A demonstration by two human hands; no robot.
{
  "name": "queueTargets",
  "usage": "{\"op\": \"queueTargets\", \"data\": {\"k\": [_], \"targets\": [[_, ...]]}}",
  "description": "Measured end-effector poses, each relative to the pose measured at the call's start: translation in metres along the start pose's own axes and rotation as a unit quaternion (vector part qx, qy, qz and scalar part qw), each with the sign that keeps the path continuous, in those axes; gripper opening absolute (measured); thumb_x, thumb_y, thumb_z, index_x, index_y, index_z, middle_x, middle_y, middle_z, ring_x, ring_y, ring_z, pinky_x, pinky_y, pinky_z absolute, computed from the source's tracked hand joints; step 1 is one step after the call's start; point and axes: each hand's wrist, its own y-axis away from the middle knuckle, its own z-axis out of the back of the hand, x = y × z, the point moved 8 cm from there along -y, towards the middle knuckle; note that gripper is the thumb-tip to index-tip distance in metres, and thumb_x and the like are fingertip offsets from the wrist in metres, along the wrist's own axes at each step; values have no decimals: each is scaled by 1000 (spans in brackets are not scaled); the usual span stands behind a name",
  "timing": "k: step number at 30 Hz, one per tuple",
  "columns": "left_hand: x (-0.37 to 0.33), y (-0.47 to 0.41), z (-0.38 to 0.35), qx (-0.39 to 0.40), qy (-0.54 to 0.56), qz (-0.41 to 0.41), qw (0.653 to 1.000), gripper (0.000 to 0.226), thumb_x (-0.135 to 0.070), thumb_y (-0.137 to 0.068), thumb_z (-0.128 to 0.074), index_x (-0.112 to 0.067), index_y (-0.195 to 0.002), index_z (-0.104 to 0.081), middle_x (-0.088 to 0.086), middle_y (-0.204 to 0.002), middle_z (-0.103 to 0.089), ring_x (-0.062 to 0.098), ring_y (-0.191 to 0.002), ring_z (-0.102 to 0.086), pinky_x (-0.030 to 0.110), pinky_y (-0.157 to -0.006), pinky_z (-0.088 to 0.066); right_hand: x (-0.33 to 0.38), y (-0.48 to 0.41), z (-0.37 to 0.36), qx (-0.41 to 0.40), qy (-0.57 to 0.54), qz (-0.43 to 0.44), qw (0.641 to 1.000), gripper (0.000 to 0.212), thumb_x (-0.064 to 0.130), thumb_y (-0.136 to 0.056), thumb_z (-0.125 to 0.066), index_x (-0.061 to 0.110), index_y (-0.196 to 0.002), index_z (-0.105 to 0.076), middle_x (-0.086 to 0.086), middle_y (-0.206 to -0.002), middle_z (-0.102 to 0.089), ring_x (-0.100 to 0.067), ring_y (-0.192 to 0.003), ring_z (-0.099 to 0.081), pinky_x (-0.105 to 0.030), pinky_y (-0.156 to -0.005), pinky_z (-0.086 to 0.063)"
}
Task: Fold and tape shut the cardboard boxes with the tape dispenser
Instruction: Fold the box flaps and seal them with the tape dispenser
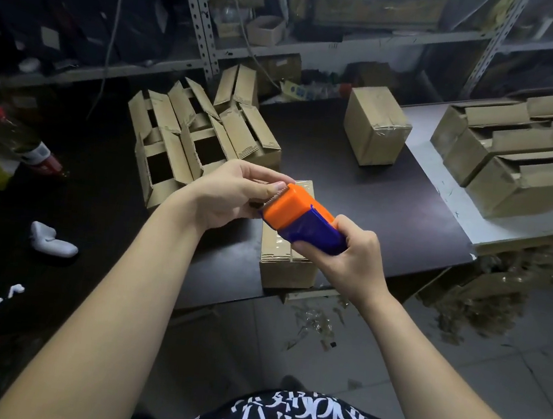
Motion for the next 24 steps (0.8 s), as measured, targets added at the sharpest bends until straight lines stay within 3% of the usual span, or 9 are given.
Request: {"op": "queueTargets", "data": {"k": [3,8,12,15,18,21,24], "targets": [[-1,0,3,-35,-38,-7,999,13,-17,-92,-72,-16,-102,-79,12,-105,-78,32,-109,-71,48,-92,-61,-3,1,-1,-3,28,11,1000,59,66,-77,-75,14,-102,-66,10,-86,-68,-10,-71,-65,-30,-61,-56],[-22,4,8,-138,-151,-105,973,10,-18,-97,-71,-23,-97,-80,0,-88,-76,16,-86,-71,39,-80,-64,-12,-1,1,-22,83,29,996,71,78,-80,-66,11,-102,-65,-1,-85,-72,-20,-69,-66,-43,-59,-56],[-39,11,5,-174,-204,-171,948,12,-14,-97,-70,-19,-101,-80,-4,-93,-75,8,-86,-69,24,-74,-55,-17,-2,-1,-31,113,32,993,68,77,-81,-65,11,-97,-64,1,-77,-68,-20,-62,-62,-40,-55,-53],[-65,27,39,-249,-175,-213,928,15,-9,-98,-67,-19,-102,-79,-6,-94,-74,1,-85,-69,20,-76,-57,-44,13,11,-38,143,-25,989,64,78,-78,-65,15,-92,-64,5,-71,-65,-17,-57,-58,-35,-55,-51],[-86,38,50,-249,-232,-245,908,15,-9,-98,-68,-16,-106,-79,-10,-97,-74,-4,-91,-68,11,-78,-54,-65,26,16,-23,125,-63,990,66,80,-77,-63,16,-91,-66,6,-72,-66,-15,-61,-60,-33,-58,-51],[-88,35,51,-265,-241,-247,900,15,-10,-98,-68,-16,-106,-79,-9,-98,-74,-5,-92,-68,11,-81,-54,-68,25,9,-1,118,-68,991,68,82,-77,-61,16,-94,-65,7,-76,-66,-12,-65,-61,-27,-58,-50],[-83,34,56,-289,-247,-247,891,14,-13,-99,-68,-20,-105,-77,-13,-96,-72,-7,-90,-66,10,-79,-53,-72,27,7,1,117,-70,991,74,88,-77,-55,17,-97,-65,7,-78,-68,-14,-68,-63,-30,-60,-52]]}}
